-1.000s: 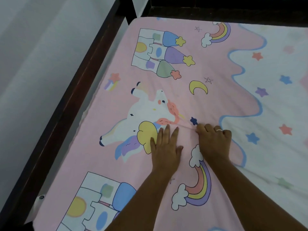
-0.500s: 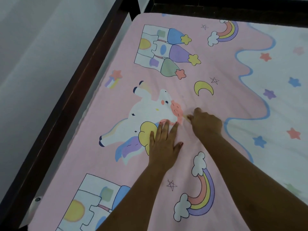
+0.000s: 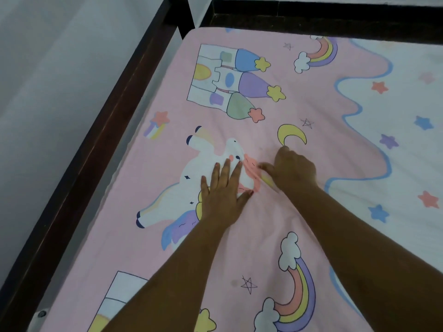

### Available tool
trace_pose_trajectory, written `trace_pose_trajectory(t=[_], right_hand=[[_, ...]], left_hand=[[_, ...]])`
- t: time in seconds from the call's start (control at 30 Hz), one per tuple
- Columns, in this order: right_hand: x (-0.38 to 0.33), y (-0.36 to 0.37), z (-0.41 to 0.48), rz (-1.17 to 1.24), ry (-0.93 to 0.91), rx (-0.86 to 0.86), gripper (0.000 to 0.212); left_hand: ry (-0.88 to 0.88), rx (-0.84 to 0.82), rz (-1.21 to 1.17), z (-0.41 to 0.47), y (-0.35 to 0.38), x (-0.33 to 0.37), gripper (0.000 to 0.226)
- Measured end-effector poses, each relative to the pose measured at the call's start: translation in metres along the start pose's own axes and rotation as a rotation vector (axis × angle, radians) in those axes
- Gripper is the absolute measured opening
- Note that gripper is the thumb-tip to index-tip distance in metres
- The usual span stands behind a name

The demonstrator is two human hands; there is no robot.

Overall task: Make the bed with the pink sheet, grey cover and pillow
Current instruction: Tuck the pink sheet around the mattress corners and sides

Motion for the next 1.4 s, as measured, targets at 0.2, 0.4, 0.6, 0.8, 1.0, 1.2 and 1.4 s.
trace_pose_trajectory(t=[0.2,0.4,0.6,0.8,1.0,1.2,1.4], right_hand=[[-0.021,0.003,0.01,-0.182,-0.187,-0.171,0.024],[-0.027,0.005,0.015,-0.317,-0.379,-0.14,0.028],[-0.003,-0.011,0.037,-0.467,-0.452,0.028,0.027],[-0.001,-0.016,0.051,-0.239,-0.346,-0.011,0.024],[0.009,-0.039,0.099,-0.059,0.016,0.077,0.071],[-0.005,-0.03,0.126,-0.124,-0.052,-0.051,0.029],[-0.009,-0.025,0.128,-0.239,-0.211,-0.002,0.03]], left_hand=[[-0.027,0.011,0.022,0.005,0.005,0.005,0.08],[-0.035,0.0,0.001,0.014,0.001,0.008,0.087],[-0.02,0.115,-0.038,0.019,-0.001,0.011,0.075],[-0.011,0.089,-0.02,0.047,-0.012,-0.001,0.078],[-0.042,-0.004,-0.024,0.097,-0.022,-0.007,0.078],[-0.068,-0.101,0.011,0.134,-0.028,-0.004,0.084],[-0.083,-0.117,-0.024,0.155,-0.027,-0.004,0.087]])
Point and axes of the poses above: each hand's wrist, its own z-axis towards the middle knuckle, its own y-axis out of the palm, x = y × z, the point moved 2 cm from there along z, towards the middle knuckle, and after that the axes turned 5 degrees about x, right-handed, at the moved point
